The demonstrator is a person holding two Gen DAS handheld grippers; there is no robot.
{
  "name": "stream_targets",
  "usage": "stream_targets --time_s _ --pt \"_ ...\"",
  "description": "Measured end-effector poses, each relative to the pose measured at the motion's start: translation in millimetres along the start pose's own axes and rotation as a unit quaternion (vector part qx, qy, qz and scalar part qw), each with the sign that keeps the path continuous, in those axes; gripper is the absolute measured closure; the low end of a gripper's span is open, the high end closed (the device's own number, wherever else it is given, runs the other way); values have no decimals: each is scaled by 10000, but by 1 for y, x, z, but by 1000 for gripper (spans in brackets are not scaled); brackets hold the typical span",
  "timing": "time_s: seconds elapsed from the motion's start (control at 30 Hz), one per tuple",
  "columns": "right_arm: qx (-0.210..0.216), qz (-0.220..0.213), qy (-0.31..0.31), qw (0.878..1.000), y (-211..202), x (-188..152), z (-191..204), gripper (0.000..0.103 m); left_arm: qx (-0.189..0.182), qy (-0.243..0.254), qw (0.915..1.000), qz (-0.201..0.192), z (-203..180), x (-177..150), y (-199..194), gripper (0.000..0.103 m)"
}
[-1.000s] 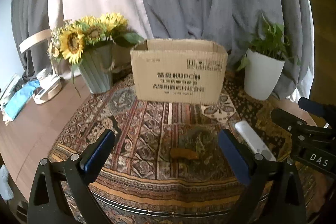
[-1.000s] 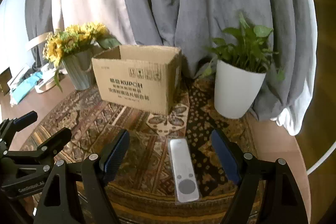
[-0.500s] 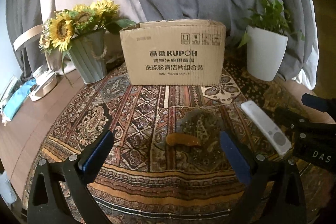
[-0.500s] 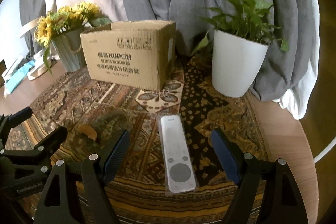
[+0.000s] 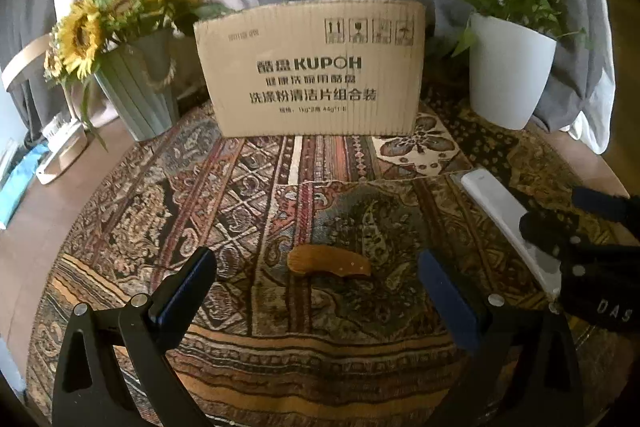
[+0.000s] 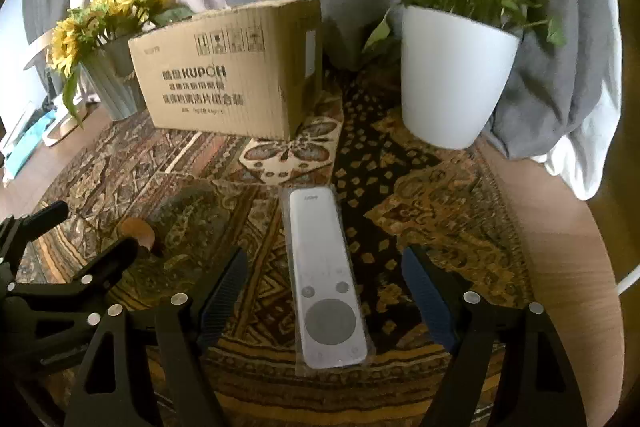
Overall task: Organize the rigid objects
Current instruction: 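Close right tool on the white remote while left tool grasps the brown handle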
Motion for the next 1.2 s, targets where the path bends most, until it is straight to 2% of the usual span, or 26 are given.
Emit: stream_targets --time_s 0.3,0.53,0.6,0.97,1.1,1.2 --pt "199 257 88 9994 24 1 0 28 -90 -66 9995 301 -3 1 23 1" --pt "280 527 143 9981 40 -4 3 40 -150 7 9984 540 -3 -7 38 14" --pt "275 567 145 9979 43 -5 3 41 -157 16 9982 585 -2 -9 41 19" --pt "102 572 103 9983 49 -6 5 46 -383 -51 9958 827 -2 -13 52 26" --pt "58 533 59 9985 49 -6 5 48 -431 -35 9957 820 -2 -12 51 32" --pt "35 504 55 9987 49 -5 4 58 -446 29 9959 784 -5 -11 50 41"
Point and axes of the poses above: each gripper's, at about its wrist camera, not at the fingertips, and y roughly the way its jaws point, z to its left, x to its top, the point moved 10 cm from there along y, roughly the way its jaws point, and after that the axes turned 8 degrees about z, right-handed, at the moved point
